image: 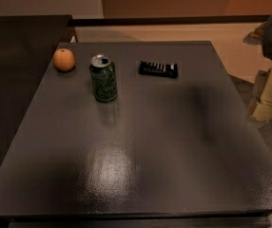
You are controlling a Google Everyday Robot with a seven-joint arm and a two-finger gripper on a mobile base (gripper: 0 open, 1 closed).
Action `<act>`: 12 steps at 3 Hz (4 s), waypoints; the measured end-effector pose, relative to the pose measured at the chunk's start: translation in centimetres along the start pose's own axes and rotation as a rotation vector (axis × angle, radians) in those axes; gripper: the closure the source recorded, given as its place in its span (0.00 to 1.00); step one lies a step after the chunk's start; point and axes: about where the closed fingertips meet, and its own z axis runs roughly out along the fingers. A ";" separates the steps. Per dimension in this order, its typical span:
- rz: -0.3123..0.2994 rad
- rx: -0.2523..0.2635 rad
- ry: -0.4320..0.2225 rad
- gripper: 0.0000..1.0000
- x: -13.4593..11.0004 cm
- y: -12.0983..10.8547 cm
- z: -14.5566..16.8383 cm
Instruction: Knock green can over
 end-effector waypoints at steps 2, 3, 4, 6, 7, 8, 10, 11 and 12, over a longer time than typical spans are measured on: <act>0.004 -0.003 -0.016 0.00 -0.4 -0.1 0.1; 0.032 0.004 -0.079 0.00 -2.0 -1.3 2.0; 0.076 0.008 -0.194 0.00 -5.1 -3.3 5.6; 0.131 0.010 -0.405 0.00 -12.2 -6.2 10.6; 0.165 0.005 -0.489 0.00 -15.4 -6.9 12.0; 0.184 -0.004 -0.572 0.00 -18.2 -7.3 12.1; 0.186 -0.037 -0.711 0.00 -23.0 -6.2 12.3; 0.172 -0.033 -0.742 0.00 -25.1 -5.3 13.4; 0.147 -0.044 -0.760 0.00 -26.6 -4.4 14.5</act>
Offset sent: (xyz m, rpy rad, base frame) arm 0.0056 0.0061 -0.0053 0.0403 0.0220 0.0024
